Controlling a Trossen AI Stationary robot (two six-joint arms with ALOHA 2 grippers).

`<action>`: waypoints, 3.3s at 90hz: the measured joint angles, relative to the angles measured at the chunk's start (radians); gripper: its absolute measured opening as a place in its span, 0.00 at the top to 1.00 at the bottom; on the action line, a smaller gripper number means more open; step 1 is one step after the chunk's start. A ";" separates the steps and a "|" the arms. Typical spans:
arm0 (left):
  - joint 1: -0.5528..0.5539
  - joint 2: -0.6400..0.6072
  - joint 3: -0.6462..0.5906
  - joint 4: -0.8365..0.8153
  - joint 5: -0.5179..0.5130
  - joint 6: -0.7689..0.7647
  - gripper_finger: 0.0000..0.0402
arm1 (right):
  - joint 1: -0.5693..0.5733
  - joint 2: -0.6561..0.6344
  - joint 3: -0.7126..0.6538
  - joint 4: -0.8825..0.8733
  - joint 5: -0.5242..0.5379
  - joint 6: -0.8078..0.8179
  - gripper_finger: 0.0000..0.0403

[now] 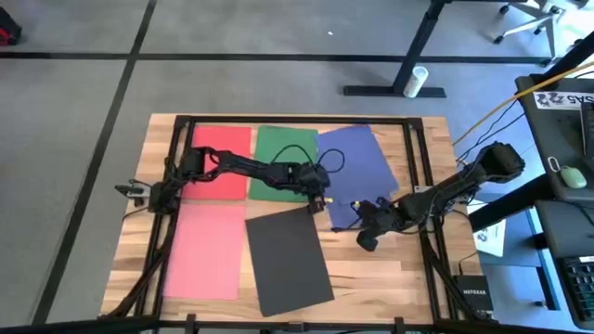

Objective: Organize paper
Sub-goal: Stack the violet paper on top of the violet papers

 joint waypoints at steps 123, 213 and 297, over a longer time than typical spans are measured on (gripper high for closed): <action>0.016 0.003 0.001 0.019 0.031 0.029 1.00 | -0.172 0.210 0.069 0.169 0.267 -0.441 0.75; 0.016 0.004 0.001 0.019 0.031 0.040 1.00 | -0.171 0.219 0.066 0.173 0.312 -0.451 1.00; -0.020 -0.029 -0.002 -0.027 0.033 0.004 1.00 | -0.097 0.216 0.265 0.015 0.104 -0.405 1.00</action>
